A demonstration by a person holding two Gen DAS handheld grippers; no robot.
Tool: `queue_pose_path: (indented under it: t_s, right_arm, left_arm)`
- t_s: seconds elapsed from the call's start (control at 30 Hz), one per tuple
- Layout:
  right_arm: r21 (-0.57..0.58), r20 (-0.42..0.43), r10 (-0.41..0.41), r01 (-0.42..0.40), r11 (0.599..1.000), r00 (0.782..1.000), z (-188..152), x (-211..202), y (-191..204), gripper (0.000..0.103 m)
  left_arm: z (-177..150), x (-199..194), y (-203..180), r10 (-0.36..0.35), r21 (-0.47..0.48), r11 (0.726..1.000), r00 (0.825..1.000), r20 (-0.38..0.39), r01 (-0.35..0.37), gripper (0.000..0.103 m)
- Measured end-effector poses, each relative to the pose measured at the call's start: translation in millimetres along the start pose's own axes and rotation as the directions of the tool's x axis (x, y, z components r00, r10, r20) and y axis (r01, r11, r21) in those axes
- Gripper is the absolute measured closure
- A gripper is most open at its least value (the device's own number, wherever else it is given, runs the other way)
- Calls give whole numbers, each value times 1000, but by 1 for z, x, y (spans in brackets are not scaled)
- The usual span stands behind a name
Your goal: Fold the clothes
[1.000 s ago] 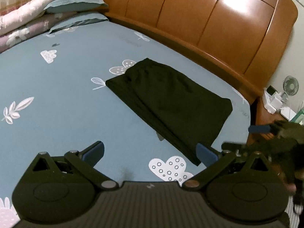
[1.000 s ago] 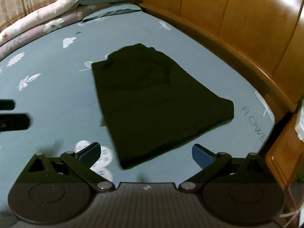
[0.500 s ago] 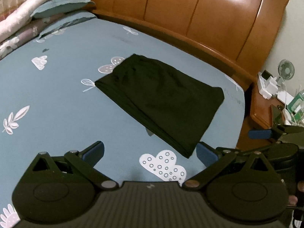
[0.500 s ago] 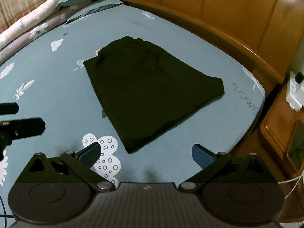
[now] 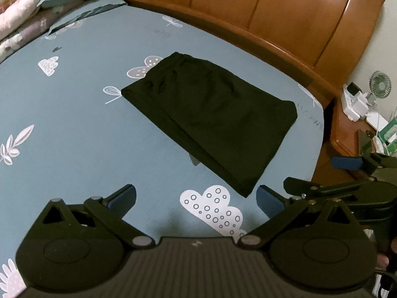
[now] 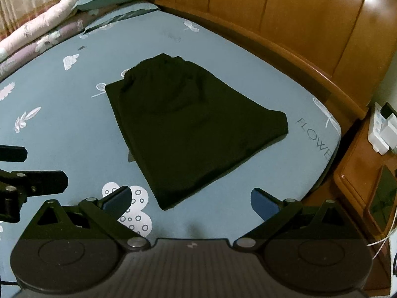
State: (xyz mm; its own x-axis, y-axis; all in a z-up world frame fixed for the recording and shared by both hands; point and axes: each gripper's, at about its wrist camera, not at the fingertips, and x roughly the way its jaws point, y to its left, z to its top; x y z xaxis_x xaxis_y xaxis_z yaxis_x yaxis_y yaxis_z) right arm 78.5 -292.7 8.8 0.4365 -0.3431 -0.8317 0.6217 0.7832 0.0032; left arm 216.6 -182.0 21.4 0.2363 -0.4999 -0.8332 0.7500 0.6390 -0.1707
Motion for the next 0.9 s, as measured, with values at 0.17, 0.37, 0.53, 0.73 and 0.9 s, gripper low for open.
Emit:
queue_pose_path:
  t_s: [0.17, 0.37, 0.53, 0.73, 0.9]
  right_arm:
    - [-4, 1, -8, 8, 1000, 1000, 2, 2, 1, 0]
    - [-12, -9, -10, 10, 1000, 1000, 2, 6, 3, 0]
    - [-21, -6, -8, 8, 1000, 1000, 3, 8, 2, 0]
    - [-31, -8, -4, 4, 1000, 1000, 3, 10, 4, 0]
    - [-24, -18, -1, 0, 1000, 1000, 2, 13, 2, 0]
  left_arm:
    - [0, 3, -1, -7, 6, 1000, 1000, -17, 7, 1]
    - [2, 5, -3, -6, 4, 1000, 1000, -22, 6, 1]
    - [3, 7, -3, -4, -2, 1000, 1000, -27, 4, 1]
    - [3, 8, -4, -1, -4, 1000, 1000, -27, 1, 1]
    - [4, 11, -7, -4, 1, 1000, 1000, -31, 4, 1]
